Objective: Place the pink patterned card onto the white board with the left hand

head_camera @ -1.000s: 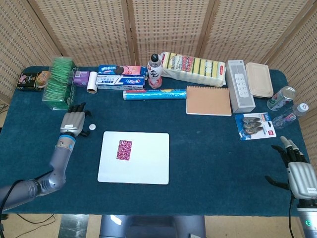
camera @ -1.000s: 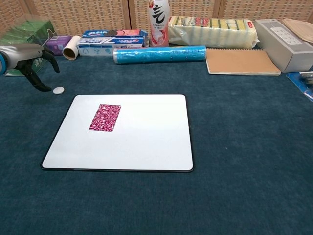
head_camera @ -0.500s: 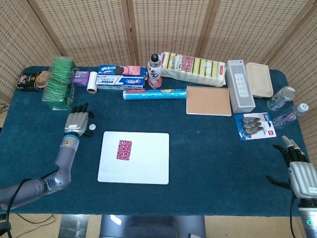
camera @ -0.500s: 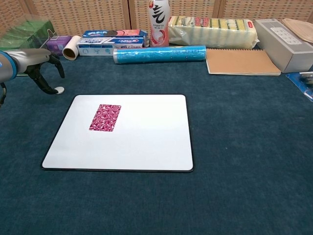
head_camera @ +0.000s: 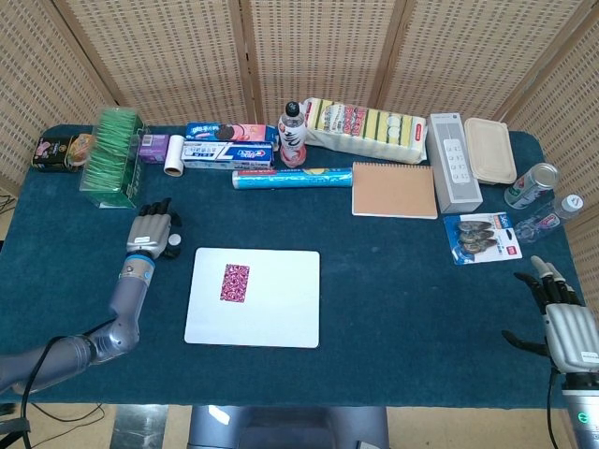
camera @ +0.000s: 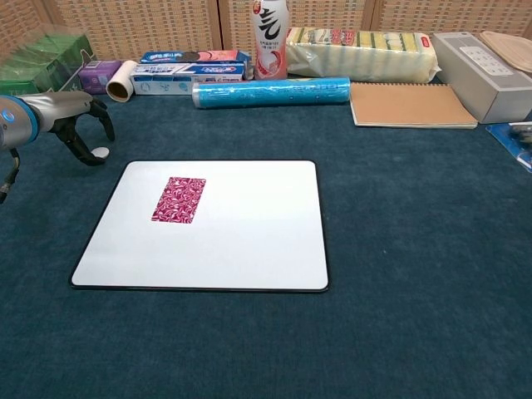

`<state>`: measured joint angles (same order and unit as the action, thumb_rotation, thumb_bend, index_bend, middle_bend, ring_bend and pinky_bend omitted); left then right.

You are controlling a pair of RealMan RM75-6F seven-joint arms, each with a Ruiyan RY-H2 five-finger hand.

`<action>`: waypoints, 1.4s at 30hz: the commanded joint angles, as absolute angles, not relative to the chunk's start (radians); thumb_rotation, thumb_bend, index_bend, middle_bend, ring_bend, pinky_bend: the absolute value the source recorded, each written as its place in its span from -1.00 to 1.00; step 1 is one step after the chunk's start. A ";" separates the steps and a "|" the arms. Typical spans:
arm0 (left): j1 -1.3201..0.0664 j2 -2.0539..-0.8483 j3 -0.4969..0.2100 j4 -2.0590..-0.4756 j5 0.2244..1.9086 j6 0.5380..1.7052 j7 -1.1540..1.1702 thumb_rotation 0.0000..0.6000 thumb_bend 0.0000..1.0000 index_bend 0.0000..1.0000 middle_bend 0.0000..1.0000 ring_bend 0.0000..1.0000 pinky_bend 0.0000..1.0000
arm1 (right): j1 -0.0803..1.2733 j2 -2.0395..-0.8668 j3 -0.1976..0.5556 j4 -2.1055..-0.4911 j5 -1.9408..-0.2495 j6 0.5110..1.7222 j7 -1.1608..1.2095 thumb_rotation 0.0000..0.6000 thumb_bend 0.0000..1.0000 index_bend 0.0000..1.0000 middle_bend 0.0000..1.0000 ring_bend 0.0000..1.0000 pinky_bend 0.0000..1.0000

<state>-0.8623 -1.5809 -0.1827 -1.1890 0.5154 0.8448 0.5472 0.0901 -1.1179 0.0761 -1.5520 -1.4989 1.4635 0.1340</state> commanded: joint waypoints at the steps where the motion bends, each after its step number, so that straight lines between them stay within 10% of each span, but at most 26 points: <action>1: -0.861 -1.583 -0.183 -1.186 0.516 0.847 0.548 1.00 -0.48 -0.31 -1.00 -1.00 -0.93 | 0.091 -1.118 0.076 -1.552 -1.498 1.462 0.135 1.00 -0.92 -0.66 -0.94 -0.90 -0.67; 29: -0.849 -1.602 -0.194 -1.156 0.518 0.858 0.557 1.00 -0.37 -0.09 -1.00 -1.00 -0.93 | 0.094 -1.116 0.073 -1.553 -1.498 1.456 0.145 1.00 -0.92 -0.66 -0.94 -0.90 -0.67; 42: -0.845 -1.495 -0.193 -1.446 0.610 0.954 0.592 1.00 -0.37 -0.09 -1.00 -1.00 -0.93 | 0.094 -1.115 0.072 -1.558 -1.499 1.457 0.144 1.00 -0.92 -0.66 -0.94 -0.90 -0.67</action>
